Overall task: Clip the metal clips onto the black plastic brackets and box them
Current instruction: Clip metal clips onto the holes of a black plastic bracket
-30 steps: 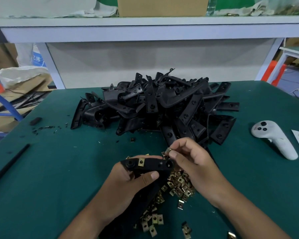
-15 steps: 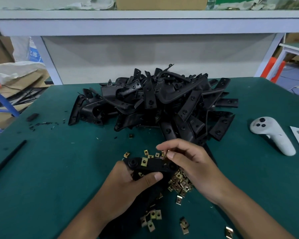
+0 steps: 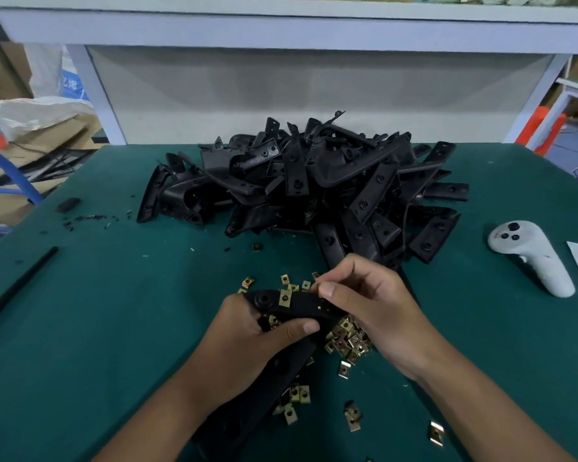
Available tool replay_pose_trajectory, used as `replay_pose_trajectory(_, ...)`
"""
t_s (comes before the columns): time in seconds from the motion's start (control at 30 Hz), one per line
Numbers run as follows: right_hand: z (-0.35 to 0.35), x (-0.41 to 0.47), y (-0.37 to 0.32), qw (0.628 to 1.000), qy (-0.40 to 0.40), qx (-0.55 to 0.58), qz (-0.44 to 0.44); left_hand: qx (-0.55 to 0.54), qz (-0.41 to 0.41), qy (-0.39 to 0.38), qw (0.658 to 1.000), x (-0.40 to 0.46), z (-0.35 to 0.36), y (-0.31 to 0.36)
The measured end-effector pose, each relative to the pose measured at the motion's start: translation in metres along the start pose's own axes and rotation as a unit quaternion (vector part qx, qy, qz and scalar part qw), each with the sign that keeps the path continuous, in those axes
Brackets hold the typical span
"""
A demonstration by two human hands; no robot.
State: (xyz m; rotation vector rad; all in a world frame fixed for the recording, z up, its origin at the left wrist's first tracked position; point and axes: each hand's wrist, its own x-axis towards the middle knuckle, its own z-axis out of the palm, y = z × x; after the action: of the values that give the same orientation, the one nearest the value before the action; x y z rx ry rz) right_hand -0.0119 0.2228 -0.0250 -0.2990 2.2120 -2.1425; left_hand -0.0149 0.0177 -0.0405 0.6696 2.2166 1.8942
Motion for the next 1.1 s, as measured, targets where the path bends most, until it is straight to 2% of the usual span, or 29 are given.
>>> replay_pose_trajectory(0.17, -0.003, 0.002, 0.003, 1.000, 0.009, 0.017, 0.002, 0.013, 0.010, 0.022, 1.000, 0.001, 0.003, -0.004)
replay_pose_trajectory(0.33, -0.004, 0.003, 0.011, 0.998, 0.026, 0.008, -0.050, 0.018, 0.004, 0.026, 0.999, 0.000, 0.004, -0.005)
replay_pose_trajectory(0.5, 0.007, 0.001, 0.016, 0.997, 0.035, -0.004, -0.066, 0.018, 0.005, 0.053, 0.998, -0.002, 0.001, -0.012)
replay_pose_trajectory(0.83, 0.007, -0.005, 0.006, 0.998, -0.002, -0.025, -0.065, -0.040, 0.027, 0.063, 0.997, 0.002, 0.006, -0.017)
replay_pose_trajectory(1.0, 0.005, -0.002, 0.006, 0.998, -0.042, 0.015, -0.046, -0.049, 0.057, 0.090, 0.993, 0.006, 0.007, -0.014)
replay_pose_trajectory(1.1, 0.005, 0.000, 0.008, 0.998, -0.032, 0.019, -0.048, -0.092, 0.055, 0.101, 0.989, 0.007, 0.005, -0.011)
